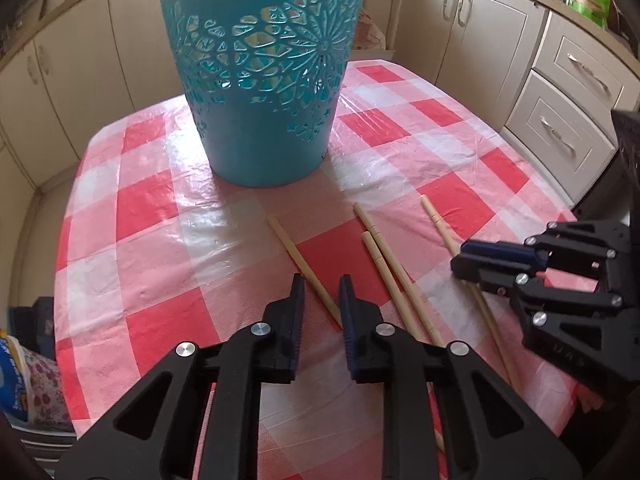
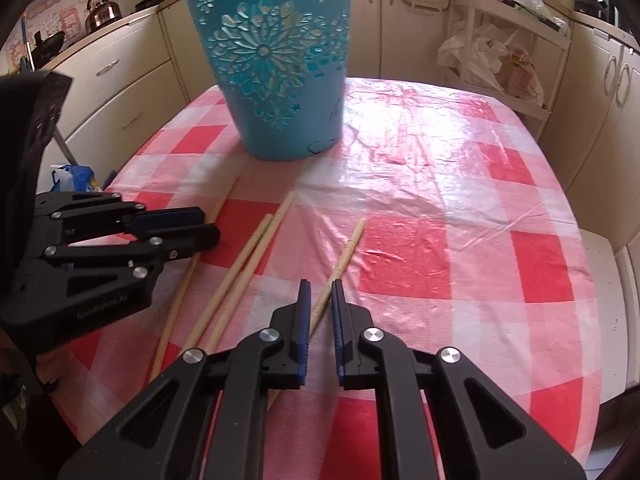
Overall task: Organize utensils
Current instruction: 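Close the left gripper on a stick while the right gripper closes on another, then lift the left gripper's stick over the teal bin and drop it in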
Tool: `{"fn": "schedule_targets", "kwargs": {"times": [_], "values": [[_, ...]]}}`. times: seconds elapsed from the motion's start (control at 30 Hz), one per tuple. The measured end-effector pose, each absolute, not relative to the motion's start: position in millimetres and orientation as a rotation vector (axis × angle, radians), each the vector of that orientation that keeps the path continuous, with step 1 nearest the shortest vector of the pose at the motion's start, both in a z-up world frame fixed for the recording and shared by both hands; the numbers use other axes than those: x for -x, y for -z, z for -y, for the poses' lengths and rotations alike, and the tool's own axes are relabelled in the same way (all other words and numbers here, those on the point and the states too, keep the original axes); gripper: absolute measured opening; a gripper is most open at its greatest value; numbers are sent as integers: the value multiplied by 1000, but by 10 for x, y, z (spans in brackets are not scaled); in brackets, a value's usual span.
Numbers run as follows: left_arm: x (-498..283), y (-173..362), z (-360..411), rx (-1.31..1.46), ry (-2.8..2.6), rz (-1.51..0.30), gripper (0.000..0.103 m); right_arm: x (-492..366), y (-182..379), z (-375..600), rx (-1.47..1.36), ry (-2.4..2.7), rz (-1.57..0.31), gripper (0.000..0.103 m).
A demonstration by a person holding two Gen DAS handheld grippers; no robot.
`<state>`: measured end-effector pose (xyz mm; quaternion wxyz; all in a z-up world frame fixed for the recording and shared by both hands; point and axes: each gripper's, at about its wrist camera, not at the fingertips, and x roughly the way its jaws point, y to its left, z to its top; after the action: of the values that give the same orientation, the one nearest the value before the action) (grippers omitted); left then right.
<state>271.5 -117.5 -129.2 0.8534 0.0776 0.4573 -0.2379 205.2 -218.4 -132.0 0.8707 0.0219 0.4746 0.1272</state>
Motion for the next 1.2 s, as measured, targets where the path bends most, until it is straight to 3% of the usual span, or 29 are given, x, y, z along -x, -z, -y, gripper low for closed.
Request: {"fn": "schedule_targets", "kwargs": {"times": [0.17, 0.2, 0.3, 0.53, 0.73, 0.87, 1.0, 1.2], "values": [[-2749, 1284, 1336, -247, 473, -1000, 22, -2064, 1316, 2143, -19, -263, -996, 12], [-2737, 1287, 1357, -261, 472, -990, 10, -2058, 1313, 2135, -8, -261, -993, 11], [-2711, 1276, 1303, -204, 482, -986, 4, -2046, 1292, 2155, -29, -268, -978, 6], [-2716, 1300, 1140, -141, 464, -995, 5, -2060, 1260, 2170, -38, -268, -970, 6], [-2718, 1288, 1296, -275, 457, -998, 9, -2072, 1317, 2081, 28, -247, -983, 6], [-2664, 1257, 1346, -300, 462, -975, 4, -2069, 1324, 2114, 0, -250, -979, 6], [-2507, 1040, 1152, -188, 493, -876, 4, -2085, 1332, 2322, -150, -258, -977, 6], [-2263, 366, 776, 2, 590, -589, 4, -2123, 1364, 2471, -281, -254, -982, 6]]}}
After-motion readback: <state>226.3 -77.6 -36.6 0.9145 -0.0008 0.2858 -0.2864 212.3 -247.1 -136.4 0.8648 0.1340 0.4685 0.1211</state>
